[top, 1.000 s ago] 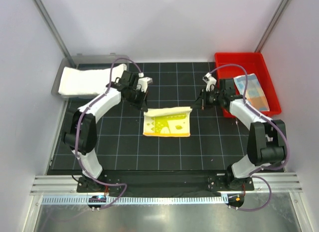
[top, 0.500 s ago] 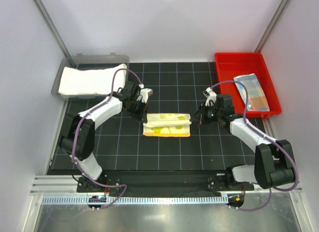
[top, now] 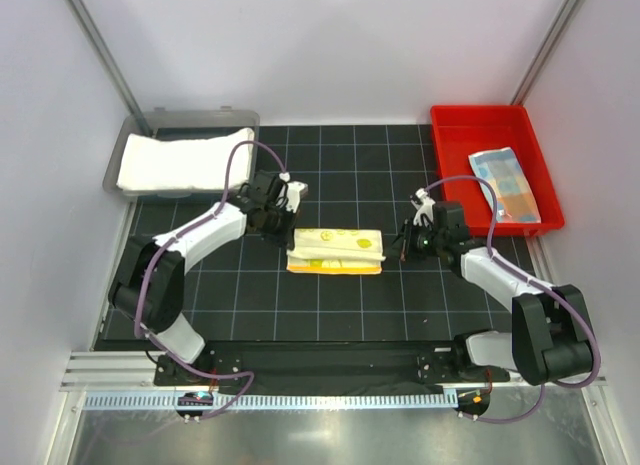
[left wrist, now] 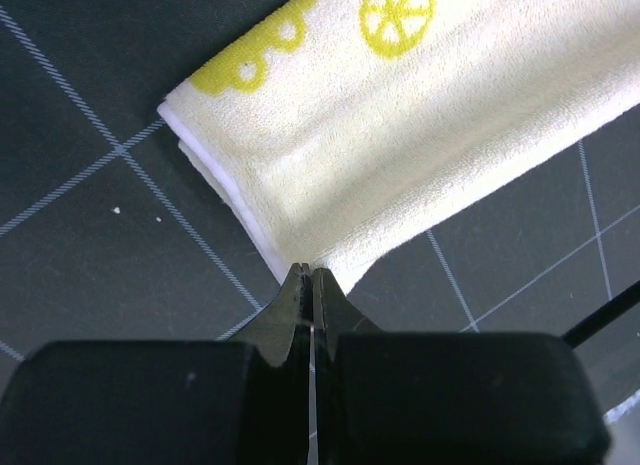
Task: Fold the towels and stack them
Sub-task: Fold the towel
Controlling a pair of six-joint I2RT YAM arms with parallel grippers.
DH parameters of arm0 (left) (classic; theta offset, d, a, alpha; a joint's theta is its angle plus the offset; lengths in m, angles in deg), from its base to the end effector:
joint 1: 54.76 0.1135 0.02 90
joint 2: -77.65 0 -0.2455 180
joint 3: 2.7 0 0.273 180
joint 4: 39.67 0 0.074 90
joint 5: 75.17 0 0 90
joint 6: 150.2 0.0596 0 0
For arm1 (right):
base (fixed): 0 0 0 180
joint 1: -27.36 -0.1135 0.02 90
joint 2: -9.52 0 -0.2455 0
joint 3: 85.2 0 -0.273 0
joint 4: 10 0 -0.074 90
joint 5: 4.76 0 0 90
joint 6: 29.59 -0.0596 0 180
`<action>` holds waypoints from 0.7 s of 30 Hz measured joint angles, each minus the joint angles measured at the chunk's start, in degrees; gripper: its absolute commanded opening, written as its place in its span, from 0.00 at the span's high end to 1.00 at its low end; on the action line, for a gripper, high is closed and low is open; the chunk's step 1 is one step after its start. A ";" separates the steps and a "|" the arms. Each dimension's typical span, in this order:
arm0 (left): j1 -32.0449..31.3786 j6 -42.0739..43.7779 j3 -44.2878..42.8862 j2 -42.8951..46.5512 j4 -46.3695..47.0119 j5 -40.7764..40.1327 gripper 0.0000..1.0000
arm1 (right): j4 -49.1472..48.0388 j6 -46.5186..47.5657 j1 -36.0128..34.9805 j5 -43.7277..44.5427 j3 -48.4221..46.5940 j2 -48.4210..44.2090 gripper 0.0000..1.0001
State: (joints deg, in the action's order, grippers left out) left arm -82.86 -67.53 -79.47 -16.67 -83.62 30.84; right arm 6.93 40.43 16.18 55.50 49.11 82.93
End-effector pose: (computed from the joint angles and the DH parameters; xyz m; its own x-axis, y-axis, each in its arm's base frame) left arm 0.3111 -0.1847 0.1606 -0.8415 0.3103 -0.4423 0.4653 0.8323 -0.3013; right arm 0.2700 0.0835 0.1334 -0.8238 0.1396 -0.5495 -0.2480 0.7828 0.5707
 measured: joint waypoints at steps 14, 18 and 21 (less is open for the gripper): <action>-2.80 -1.49 2.21 2.71 1.27 -6.19 1.00 | -2.08 -2.40 -4.57 4.61 3.41 -1.84 0.98; -4.11 -1.53 2.56 2.60 0.33 -7.15 1.00 | -0.81 -1.99 -4.57 7.17 3.41 -4.11 0.99; -4.70 -1.66 2.67 2.58 0.11 -7.45 1.00 | 0.09 -1.51 -4.59 8.57 3.37 -5.66 0.99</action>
State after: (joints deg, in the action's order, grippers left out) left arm -87.56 -69.20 -76.80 -14.09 -83.51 23.39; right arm 7.02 38.92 11.59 64.07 52.48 77.27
